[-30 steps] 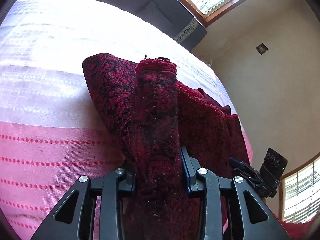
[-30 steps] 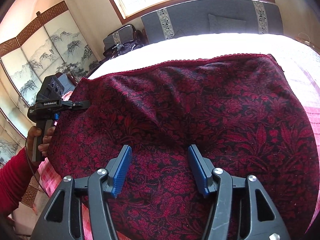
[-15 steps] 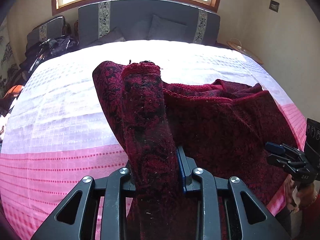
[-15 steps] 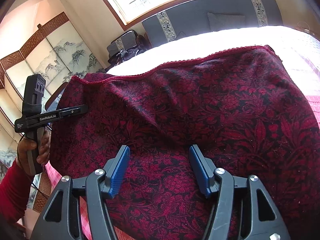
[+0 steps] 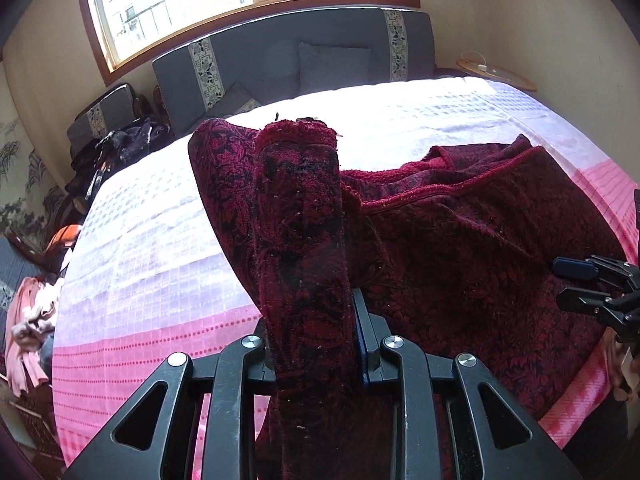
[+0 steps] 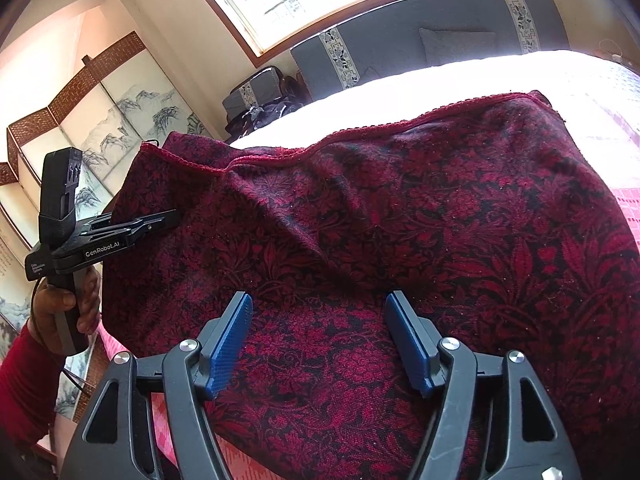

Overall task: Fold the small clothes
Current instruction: 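Lift the side edge with the left tool and fold it over the body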

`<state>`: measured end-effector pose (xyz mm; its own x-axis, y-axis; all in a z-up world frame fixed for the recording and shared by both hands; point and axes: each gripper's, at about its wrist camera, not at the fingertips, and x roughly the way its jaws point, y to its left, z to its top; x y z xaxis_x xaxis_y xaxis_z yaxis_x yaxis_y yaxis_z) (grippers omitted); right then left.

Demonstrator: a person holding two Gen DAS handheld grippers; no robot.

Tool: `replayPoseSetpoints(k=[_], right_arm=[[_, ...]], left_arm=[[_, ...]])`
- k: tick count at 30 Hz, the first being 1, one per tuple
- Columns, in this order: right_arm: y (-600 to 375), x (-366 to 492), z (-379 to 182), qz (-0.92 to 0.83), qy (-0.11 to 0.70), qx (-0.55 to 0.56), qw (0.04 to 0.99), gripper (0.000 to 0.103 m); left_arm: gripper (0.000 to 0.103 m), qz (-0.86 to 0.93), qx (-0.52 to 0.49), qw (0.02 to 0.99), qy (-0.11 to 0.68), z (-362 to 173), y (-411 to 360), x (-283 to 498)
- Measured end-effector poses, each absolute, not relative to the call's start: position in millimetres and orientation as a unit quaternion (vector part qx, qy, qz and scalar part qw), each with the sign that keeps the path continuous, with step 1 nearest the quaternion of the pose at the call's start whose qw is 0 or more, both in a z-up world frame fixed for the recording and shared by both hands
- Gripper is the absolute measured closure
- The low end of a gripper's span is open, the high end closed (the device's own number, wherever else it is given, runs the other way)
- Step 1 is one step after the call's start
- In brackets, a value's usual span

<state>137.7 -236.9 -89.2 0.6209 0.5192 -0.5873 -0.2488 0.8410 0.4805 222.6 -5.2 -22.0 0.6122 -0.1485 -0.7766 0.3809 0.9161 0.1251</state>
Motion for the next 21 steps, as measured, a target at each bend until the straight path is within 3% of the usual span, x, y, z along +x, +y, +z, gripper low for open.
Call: replayPoseSetpoints(k=[21], right_arm=[[-264.9,123.2,-88.1,0.233,0.362,0.215,0.877,0.034]], left_arm=[[0.080,-0.174,0.091,0.849,0.491,-2.5,-3.5,248.0]])
